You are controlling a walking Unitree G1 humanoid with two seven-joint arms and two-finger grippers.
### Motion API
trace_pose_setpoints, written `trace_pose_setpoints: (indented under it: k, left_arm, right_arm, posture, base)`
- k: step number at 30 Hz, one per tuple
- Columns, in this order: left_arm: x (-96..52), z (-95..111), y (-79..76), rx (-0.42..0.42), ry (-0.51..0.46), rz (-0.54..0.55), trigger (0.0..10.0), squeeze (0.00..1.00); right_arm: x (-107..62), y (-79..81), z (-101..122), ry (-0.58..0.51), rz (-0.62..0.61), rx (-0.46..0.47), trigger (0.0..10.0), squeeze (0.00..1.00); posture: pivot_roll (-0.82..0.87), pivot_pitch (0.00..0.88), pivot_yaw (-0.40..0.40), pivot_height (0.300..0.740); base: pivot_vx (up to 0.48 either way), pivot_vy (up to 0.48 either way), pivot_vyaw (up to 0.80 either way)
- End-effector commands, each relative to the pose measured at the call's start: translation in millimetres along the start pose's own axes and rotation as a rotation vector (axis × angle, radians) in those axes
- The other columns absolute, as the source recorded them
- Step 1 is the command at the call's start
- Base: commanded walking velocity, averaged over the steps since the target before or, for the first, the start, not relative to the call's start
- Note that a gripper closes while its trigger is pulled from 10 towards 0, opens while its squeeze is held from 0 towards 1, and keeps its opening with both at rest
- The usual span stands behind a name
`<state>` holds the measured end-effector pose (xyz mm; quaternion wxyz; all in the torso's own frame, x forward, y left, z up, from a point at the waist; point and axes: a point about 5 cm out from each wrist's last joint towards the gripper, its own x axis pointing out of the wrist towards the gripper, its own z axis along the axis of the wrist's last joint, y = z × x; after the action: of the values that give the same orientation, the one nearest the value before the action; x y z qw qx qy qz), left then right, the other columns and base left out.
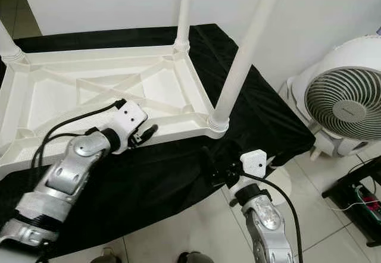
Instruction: Building children table
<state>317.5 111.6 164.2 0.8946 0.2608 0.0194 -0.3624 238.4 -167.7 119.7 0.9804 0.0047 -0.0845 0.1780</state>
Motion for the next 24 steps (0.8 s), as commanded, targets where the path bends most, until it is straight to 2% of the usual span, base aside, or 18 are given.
trace_pose_setpoints:
  k: [1, 7, 11, 12, 15, 17, 24]
  left_arm:
    - [-1.1, 3, -9.6, 0.007, -0.039, -0.085, 10.0, 0.00]
    - [-9.5, 8, -4.1, -0.046, -0.105, -0.139, 10.0, 0.00]
    - [-10.0, 8, -5.0, -0.025, -0.099, -0.154, 10.0, 0.00]
    - [-9.5, 2, -6.7, 0.006, -0.069, -0.169, 10.0, 0.00]
    - [-9.7, 0, -7.2, 0.016, -0.061, -0.178, 10.0, 0.00]
    - [-7.8, -8, -6.3, 0.055, -0.008, -0.186, 10.0, 0.00]
    - [-1.5, -17, 3.5, 0.034, 0.072, -0.115, 10.0, 0.00]
  right_arm:
    - [-2.6, -4.6, -1, 0.015, -0.017, 0.001, 10.0, 0.00]
    - [0.6, -0.3, -3, 0.014, -0.012, 0.006, 10.0, 0.00]
    - [1.3, 1.6, -3, 0.013, -0.005, 0.008, 10.0, 0.00]
    - [2.9, 1.3, -3, 0.013, -0.001, 0.004, 10.0, 0.00]
    - [3.5, 0.9, -3, 0.013, -0.001, 0.003, 10.0, 0.00]
    - [5.8, -0.5, -2, 0.008, -0.002, -0.003, 10.0, 0.00]
    - [6.2, -0.6, -1, 0.006, -0.001, -0.013, 10.0, 0.00]
  posture:
    - [0.02, 0.093, -0.041, 0.740]
    - [0.03, 0.082, -0.036, 0.740]
    - [0.03, 0.082, -0.037, 0.740]
    - [0.03, 0.081, -0.035, 0.740]
    - [0.03, 0.081, -0.035, 0.740]
    - [0.02, 0.085, -0.034, 0.740]
    - [0.02, 0.089, -0.034, 0.740]
  base:
    - [0.000, 0.000, 0.00]
    - [0.000, 0.000, 0.00]
    - [0.000, 0.000, 0.00]
    - [0.000, 0.000, 0.00]
    - [0.000, 0.000, 0.00]
    - [0.000, 0.000, 0.00]
    - [0.000, 0.000, 0.00]
